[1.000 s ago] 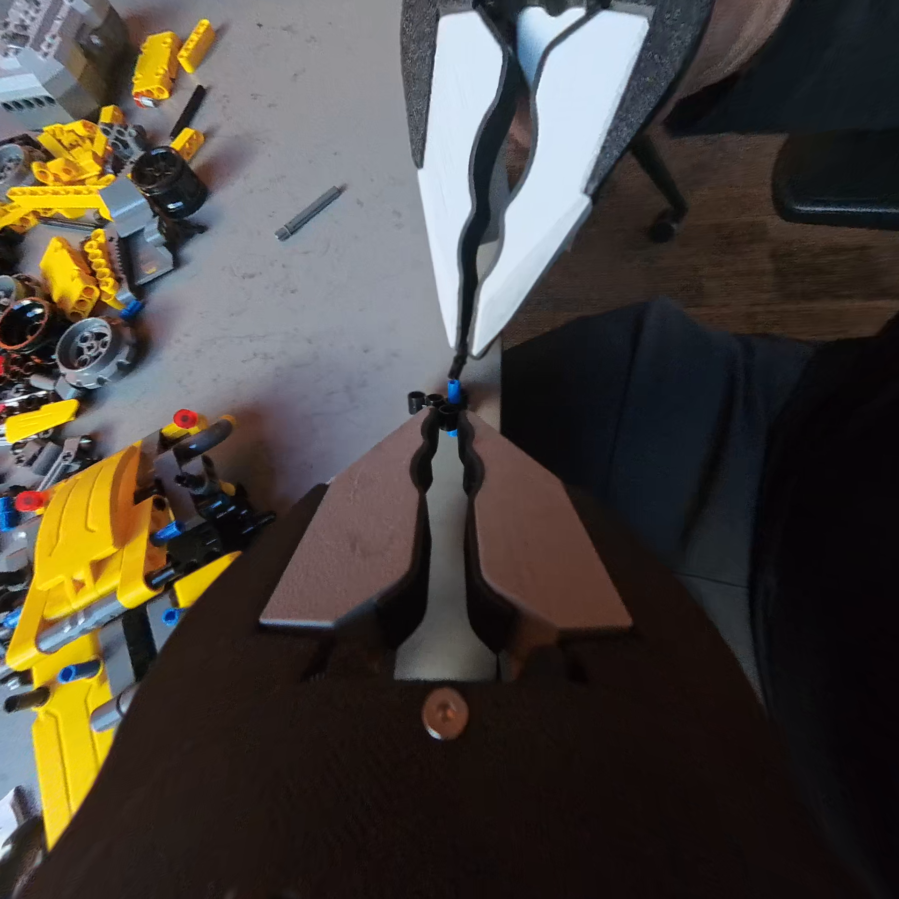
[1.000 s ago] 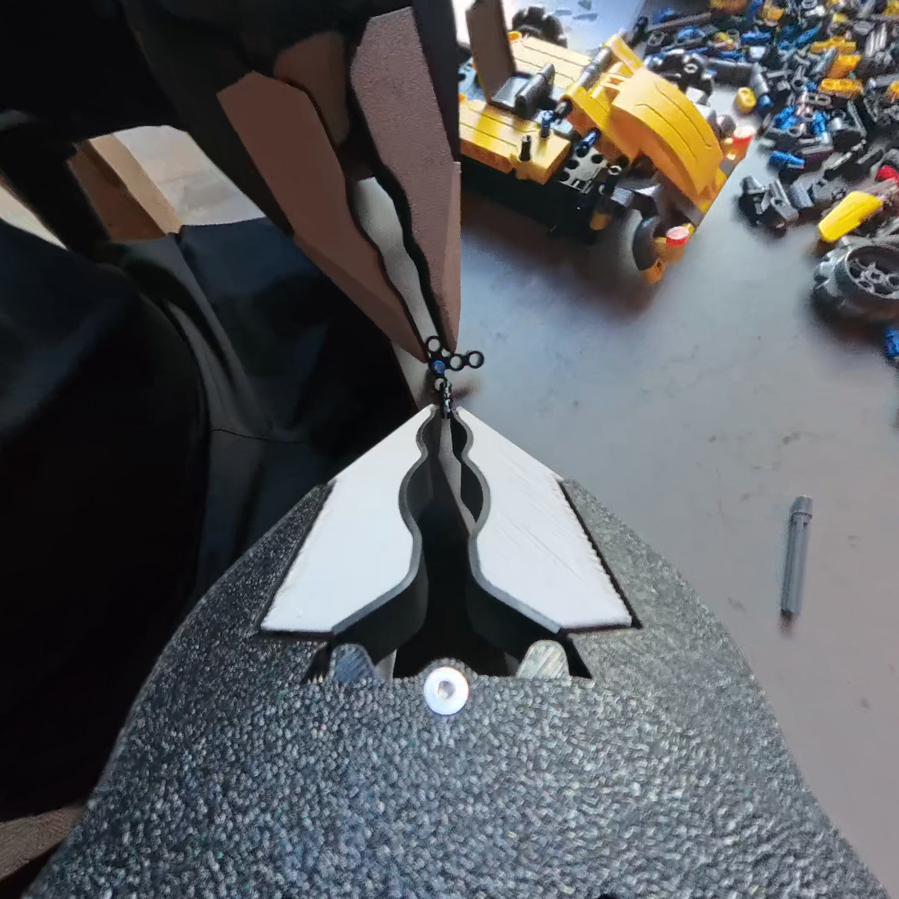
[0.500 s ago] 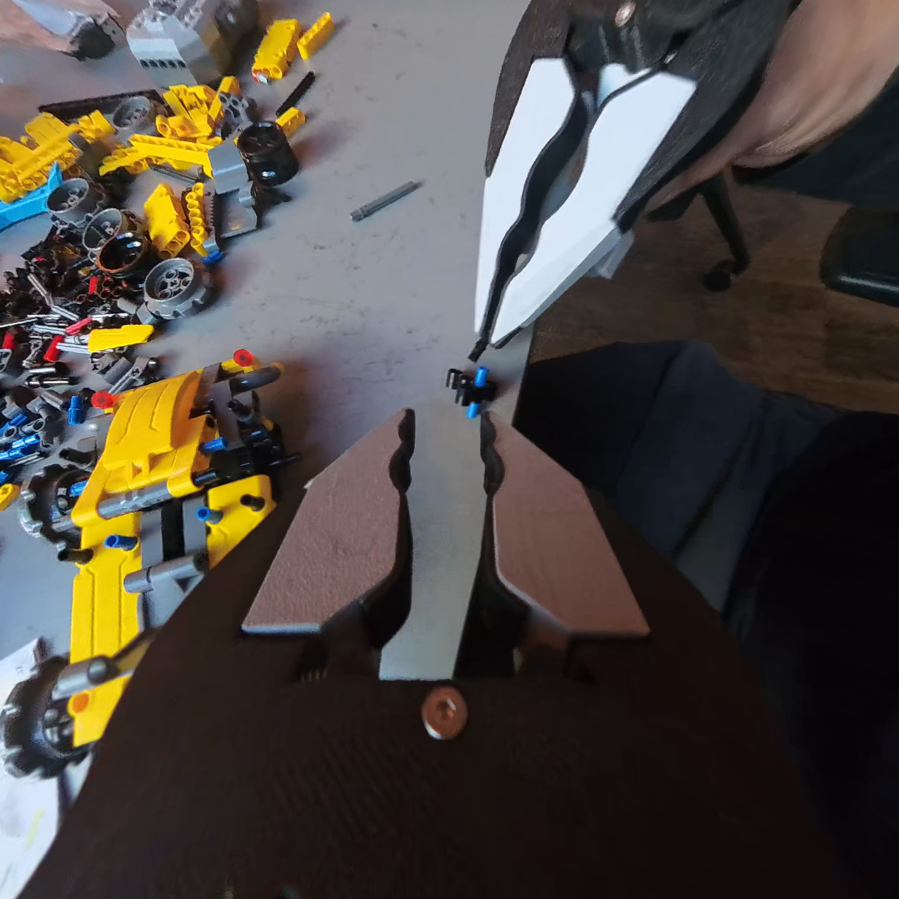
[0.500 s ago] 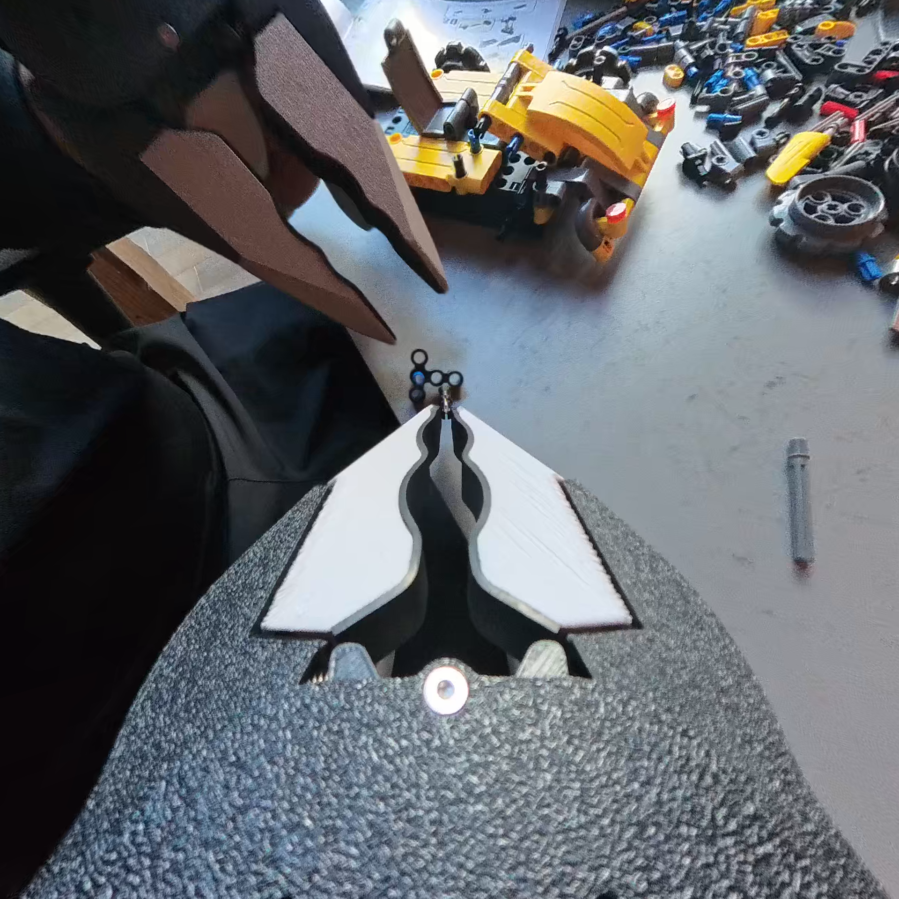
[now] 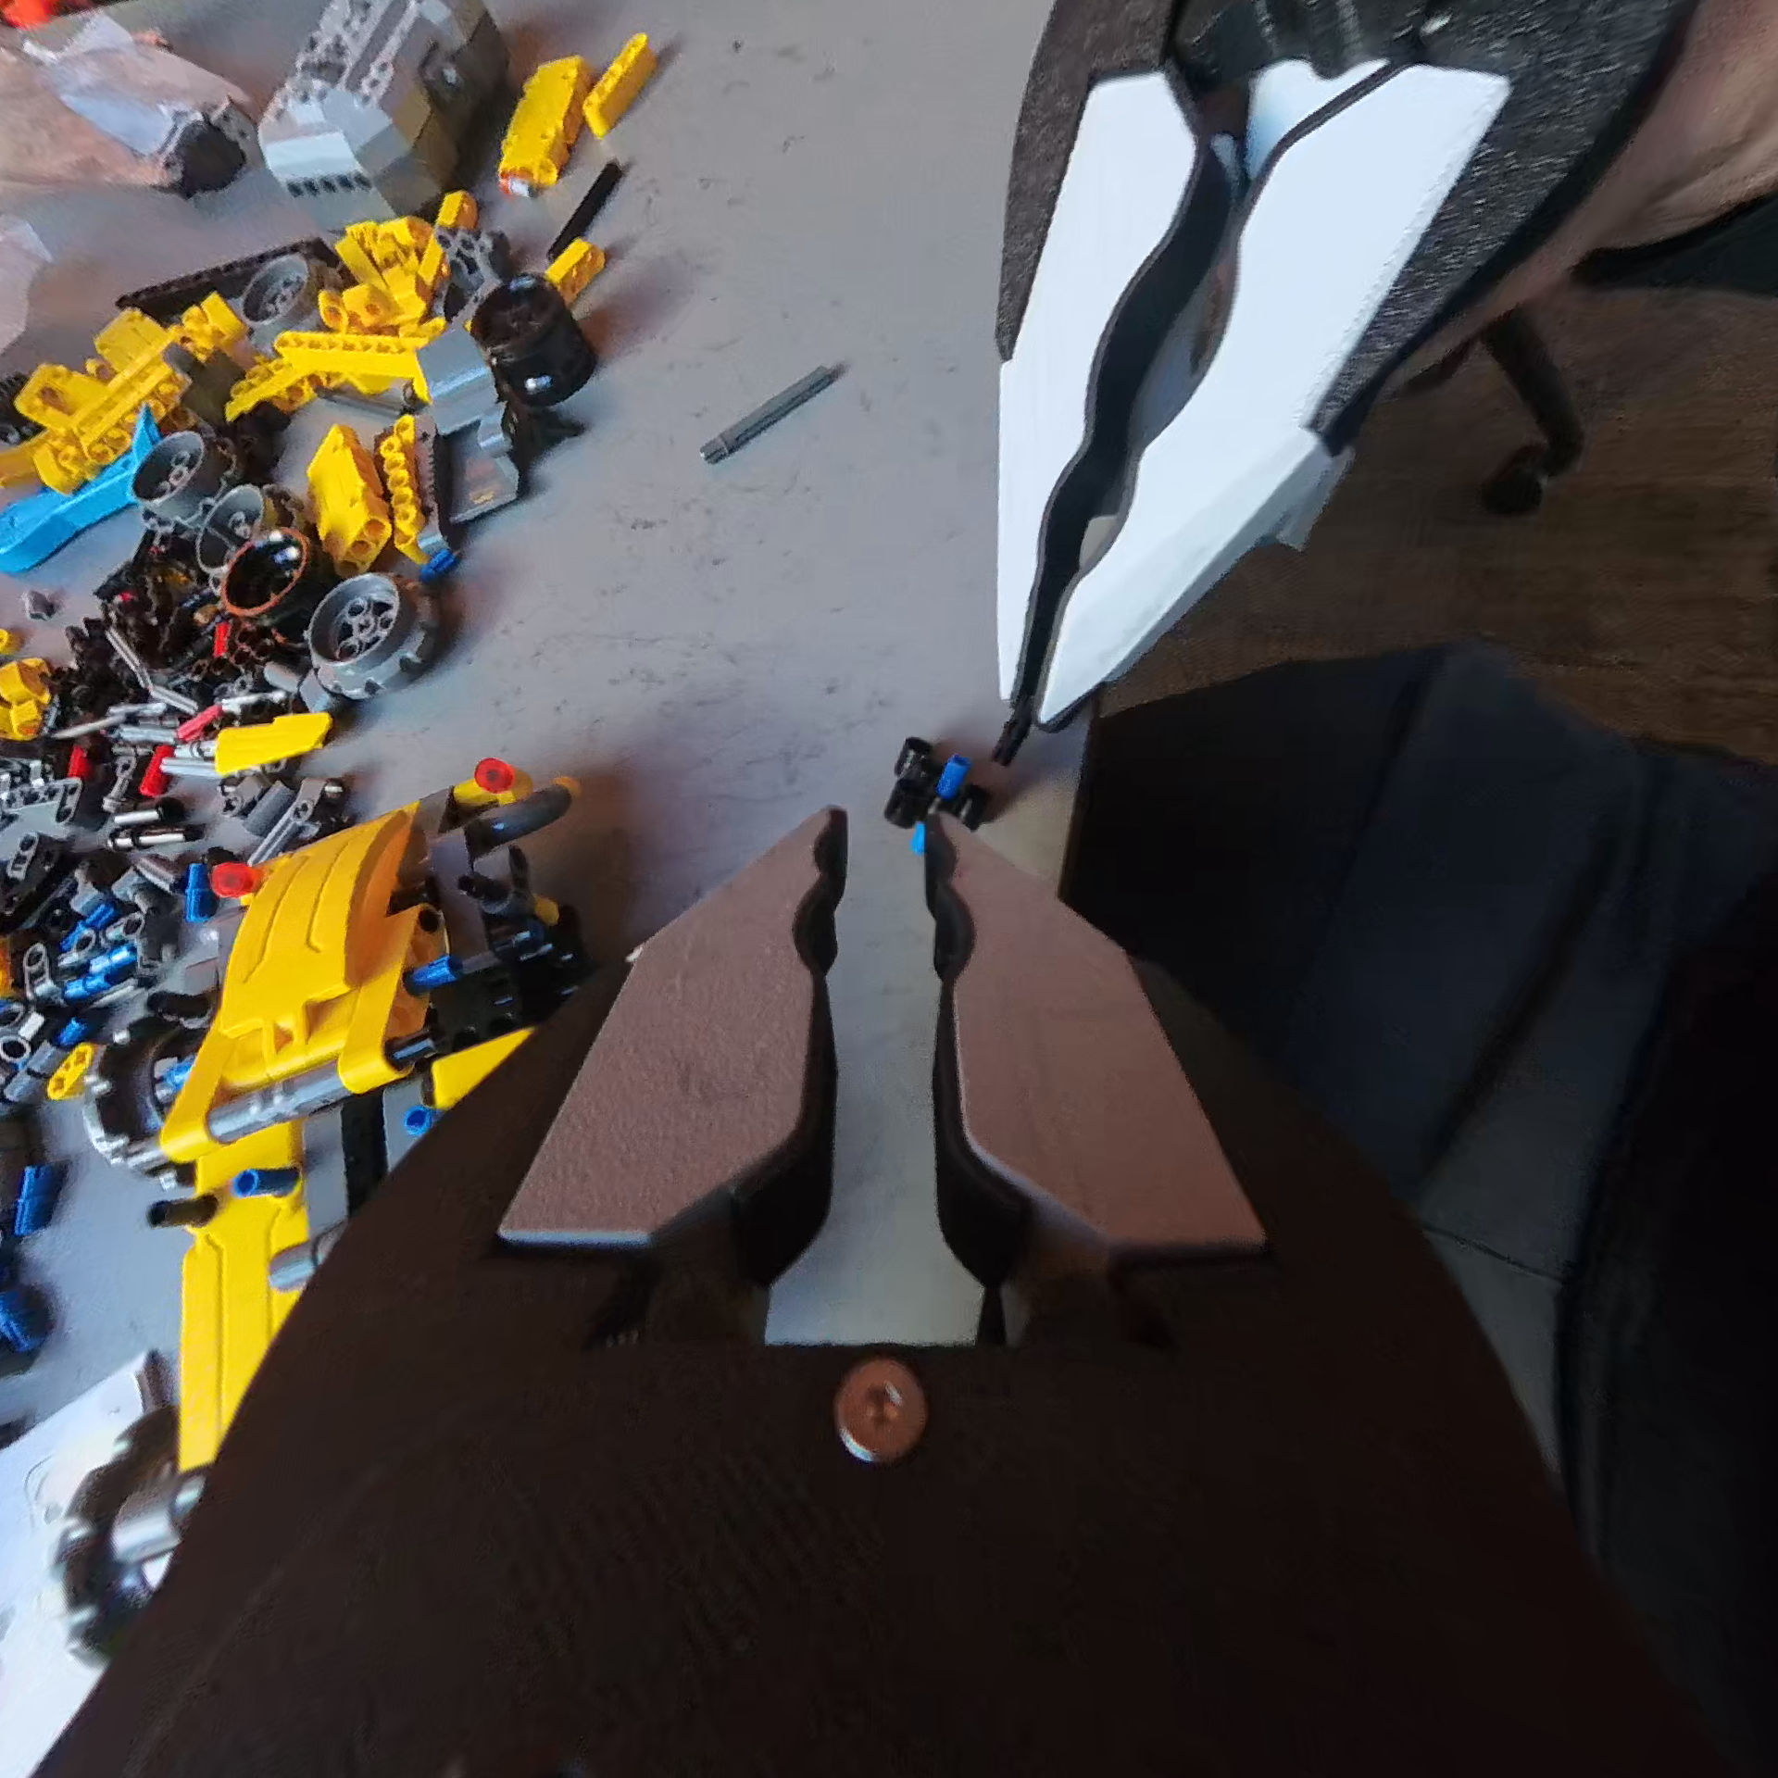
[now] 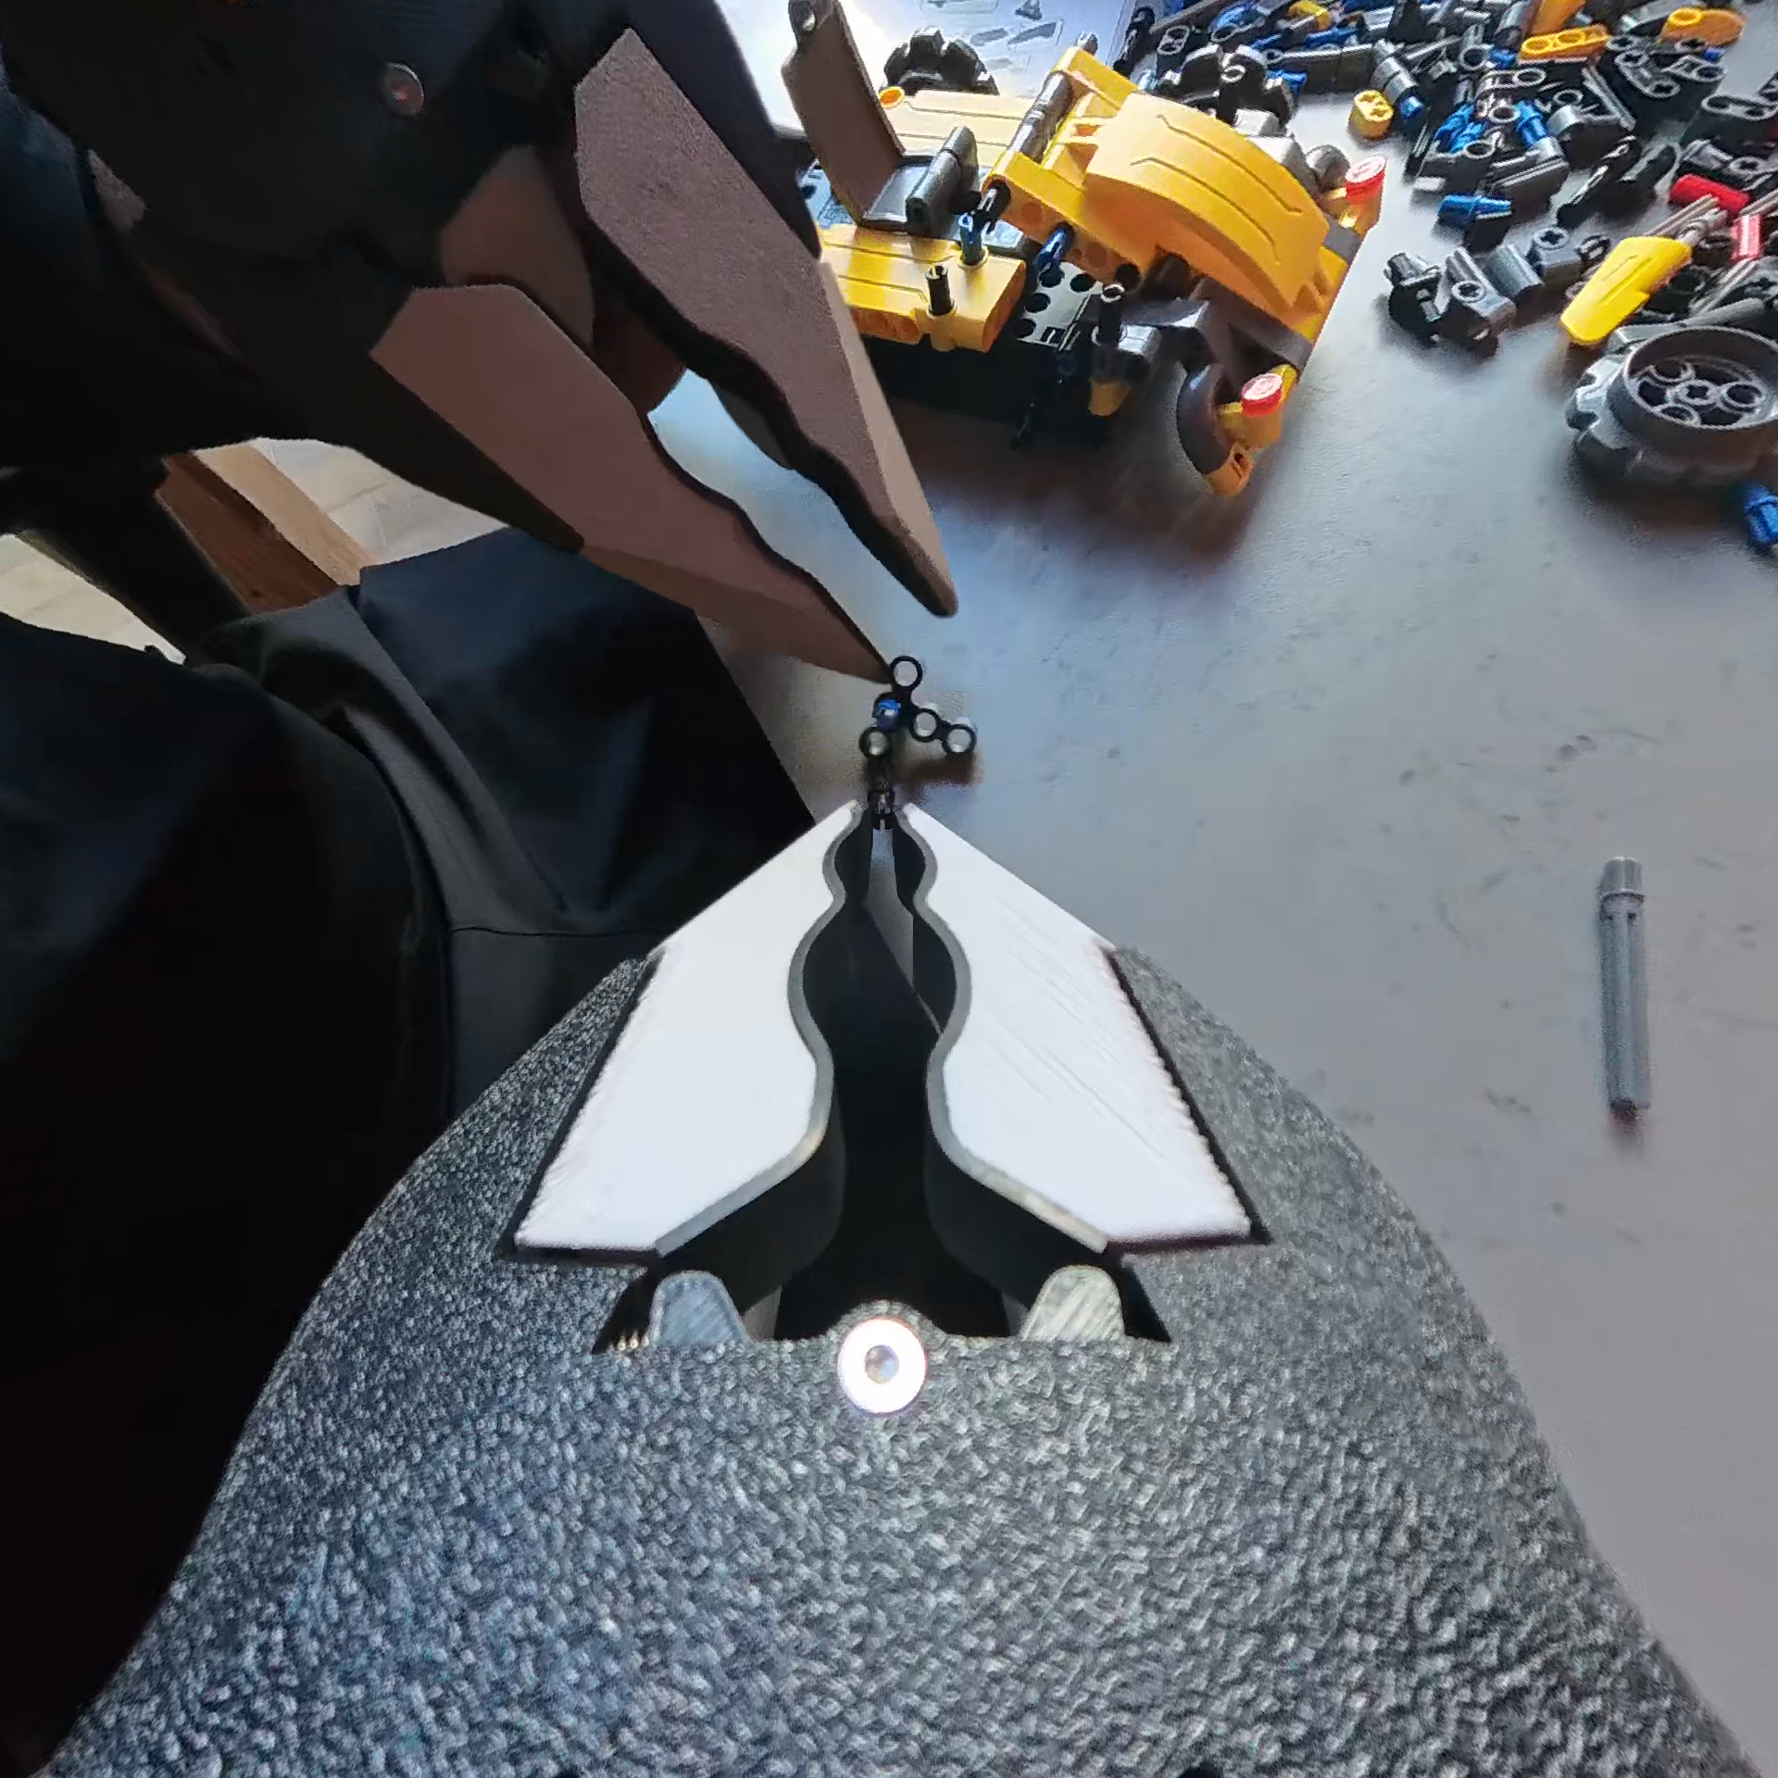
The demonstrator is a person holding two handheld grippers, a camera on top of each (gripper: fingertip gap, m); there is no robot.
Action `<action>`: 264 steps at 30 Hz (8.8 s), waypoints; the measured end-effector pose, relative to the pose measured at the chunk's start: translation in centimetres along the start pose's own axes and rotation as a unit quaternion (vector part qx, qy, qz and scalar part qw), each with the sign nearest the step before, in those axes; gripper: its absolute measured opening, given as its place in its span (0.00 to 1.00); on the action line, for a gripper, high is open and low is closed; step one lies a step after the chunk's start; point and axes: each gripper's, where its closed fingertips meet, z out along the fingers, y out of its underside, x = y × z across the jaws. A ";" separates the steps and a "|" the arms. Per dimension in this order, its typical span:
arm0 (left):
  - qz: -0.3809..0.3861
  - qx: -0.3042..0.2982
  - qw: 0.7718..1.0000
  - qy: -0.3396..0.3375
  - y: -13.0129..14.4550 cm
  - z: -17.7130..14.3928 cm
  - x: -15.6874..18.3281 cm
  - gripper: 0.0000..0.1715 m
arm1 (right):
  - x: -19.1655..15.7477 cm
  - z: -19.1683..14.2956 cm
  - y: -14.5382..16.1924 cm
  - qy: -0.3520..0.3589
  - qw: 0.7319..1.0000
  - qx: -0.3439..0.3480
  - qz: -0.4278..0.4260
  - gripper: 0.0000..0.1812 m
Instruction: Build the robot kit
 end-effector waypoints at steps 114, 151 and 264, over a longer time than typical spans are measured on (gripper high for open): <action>0.303 -0.151 0.903 0.263 0.2 0.5 1.1 0.04 | -0.6 0.0 -1.1 -0.019 0.996 0.079 0.027 0.03; 0.227 -0.121 0.930 0.263 0.1 0.2 2.5 0.05 | -1.0 0.3 -0.2 0.001 1.000 0.028 -0.009 0.03; -0.279 0.502 0.803 0.159 -6.6 -15.1 0.7 0.02 | -6.8 -1.0 -10.9 -0.040 0.966 0.257 -0.010 0.10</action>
